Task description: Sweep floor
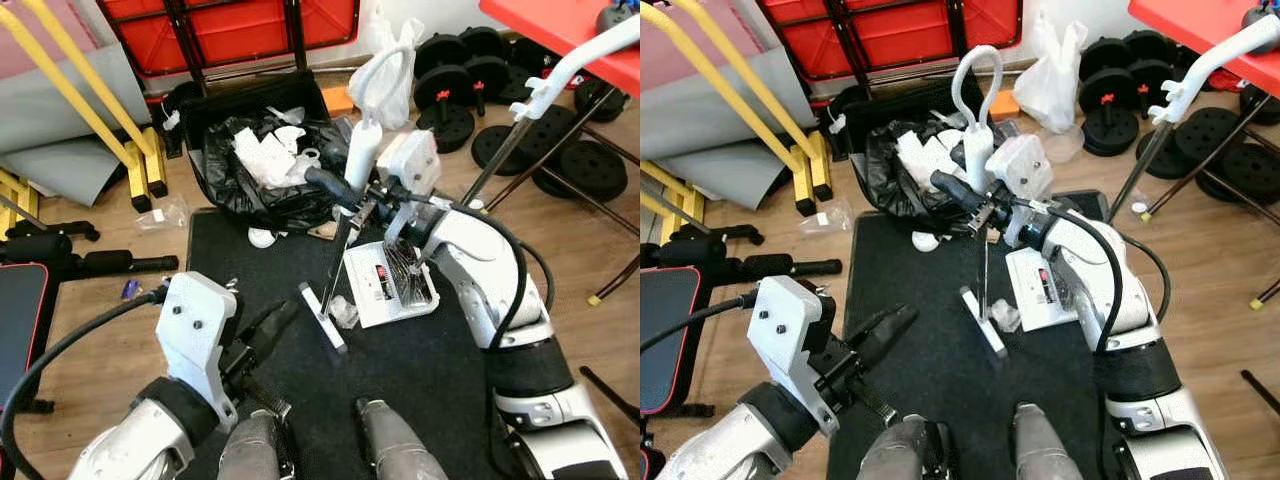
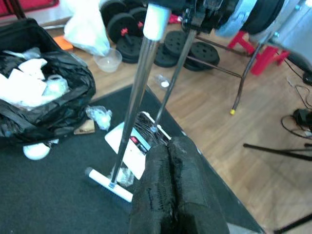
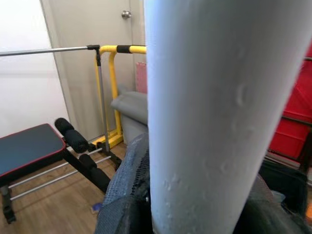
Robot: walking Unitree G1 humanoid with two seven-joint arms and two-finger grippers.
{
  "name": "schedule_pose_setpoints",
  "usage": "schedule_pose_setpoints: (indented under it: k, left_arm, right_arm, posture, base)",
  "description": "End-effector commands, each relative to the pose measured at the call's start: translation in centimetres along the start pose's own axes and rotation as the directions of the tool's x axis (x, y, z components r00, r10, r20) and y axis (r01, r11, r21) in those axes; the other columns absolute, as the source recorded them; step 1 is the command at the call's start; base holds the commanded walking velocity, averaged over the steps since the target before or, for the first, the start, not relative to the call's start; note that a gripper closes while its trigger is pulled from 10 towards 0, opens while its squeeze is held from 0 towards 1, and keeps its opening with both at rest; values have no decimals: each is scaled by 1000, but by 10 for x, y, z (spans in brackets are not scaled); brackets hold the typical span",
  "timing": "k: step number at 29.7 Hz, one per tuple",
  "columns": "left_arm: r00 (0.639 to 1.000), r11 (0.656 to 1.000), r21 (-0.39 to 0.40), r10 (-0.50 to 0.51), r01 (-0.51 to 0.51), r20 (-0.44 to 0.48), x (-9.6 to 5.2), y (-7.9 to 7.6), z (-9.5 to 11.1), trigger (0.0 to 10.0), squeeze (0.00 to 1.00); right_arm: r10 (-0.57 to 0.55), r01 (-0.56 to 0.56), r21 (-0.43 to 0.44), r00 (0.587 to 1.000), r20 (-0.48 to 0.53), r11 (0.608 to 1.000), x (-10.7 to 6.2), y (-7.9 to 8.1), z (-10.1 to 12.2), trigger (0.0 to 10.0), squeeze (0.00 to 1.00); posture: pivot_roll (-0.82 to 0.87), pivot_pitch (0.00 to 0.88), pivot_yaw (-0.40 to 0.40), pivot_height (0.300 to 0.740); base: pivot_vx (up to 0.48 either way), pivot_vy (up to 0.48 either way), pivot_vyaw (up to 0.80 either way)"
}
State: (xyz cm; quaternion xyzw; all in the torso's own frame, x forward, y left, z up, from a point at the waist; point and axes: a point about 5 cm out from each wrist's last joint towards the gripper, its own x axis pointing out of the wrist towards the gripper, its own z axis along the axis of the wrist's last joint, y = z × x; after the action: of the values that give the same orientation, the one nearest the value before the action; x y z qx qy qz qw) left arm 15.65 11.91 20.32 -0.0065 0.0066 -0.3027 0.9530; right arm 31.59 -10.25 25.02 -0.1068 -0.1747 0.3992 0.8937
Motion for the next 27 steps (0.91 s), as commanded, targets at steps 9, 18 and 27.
schedule_pose_setpoints:
  k: [9,18,27]
  left_arm:
    - [999,1000,-4,-31,31,-12,0,-2,-3,10000,0]
    - [1000,1000,-4,-29,29,-8,1,-2,-4,10000,0]
    - [1000,1000,-4,-27,27,-2,3,-1,-4,10000,0]
  right_arm:
    - [22,-20,-91,1000,22,996,-3,-7,10,10000,0]
    - [29,-25,-127,999,32,992,-2,-11,16,10000,0]
    - [11,15,-249,995,101,968,4,-18,36,10000,0]
  posture:
    - [-50,280,21,740]
    - [-53,278,20,740]
    - [-56,275,14,740]
  base:
    - [0,0,-800]
    - [0,0,-800]
    - [0,0,-267]
